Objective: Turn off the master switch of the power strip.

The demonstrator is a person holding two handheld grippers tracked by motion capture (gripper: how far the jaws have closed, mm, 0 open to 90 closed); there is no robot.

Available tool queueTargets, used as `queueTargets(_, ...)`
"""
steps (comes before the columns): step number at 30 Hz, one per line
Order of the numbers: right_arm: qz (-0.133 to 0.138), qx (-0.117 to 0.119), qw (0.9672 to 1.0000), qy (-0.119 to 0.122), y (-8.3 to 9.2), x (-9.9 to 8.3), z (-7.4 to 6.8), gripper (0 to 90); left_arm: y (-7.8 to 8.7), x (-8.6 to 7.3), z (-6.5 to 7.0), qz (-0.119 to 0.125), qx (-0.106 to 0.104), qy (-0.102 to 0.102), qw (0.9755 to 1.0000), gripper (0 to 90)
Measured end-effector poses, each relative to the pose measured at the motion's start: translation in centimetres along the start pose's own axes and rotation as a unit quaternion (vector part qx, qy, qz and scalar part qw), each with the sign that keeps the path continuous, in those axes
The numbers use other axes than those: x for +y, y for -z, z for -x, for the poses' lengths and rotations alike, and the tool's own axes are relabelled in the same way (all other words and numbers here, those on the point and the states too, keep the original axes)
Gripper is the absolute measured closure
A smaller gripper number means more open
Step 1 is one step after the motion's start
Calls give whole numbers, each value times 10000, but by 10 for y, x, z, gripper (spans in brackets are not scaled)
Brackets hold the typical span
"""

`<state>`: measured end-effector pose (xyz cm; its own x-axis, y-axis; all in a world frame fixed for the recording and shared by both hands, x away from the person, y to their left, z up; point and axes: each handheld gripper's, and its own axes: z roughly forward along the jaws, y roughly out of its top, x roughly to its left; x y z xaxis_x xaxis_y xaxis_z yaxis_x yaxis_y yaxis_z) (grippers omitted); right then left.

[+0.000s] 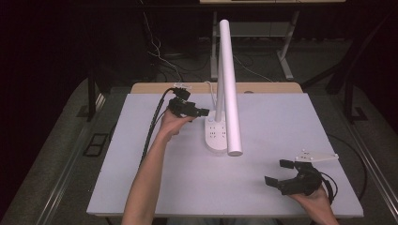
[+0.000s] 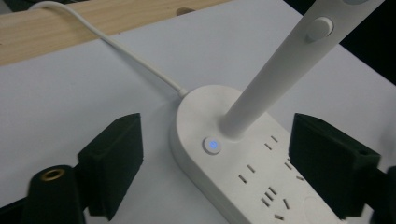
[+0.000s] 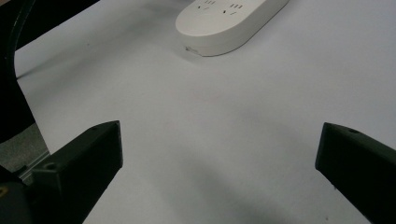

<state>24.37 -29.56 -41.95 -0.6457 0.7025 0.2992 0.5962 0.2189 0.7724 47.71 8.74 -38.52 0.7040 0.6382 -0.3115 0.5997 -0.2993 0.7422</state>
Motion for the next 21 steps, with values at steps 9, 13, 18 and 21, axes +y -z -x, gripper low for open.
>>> queueTargets(9,14,49,10000,21,0,0,0,0,-4,0,0,276,-140,71,9995,432)
queueTargets(13,17,46,10000,17,0,0,1,0,-7,0,2,326,-116,81,9994,538)
queueTargets(18,-5,63,10000,18,0,0,0,0,-11,-1,4,282,-161,38,9995,676)
queueTargets(21,-8,70,10000,24,0,-1,1,0,-14,-2,4,264,-159,46,9995,745)
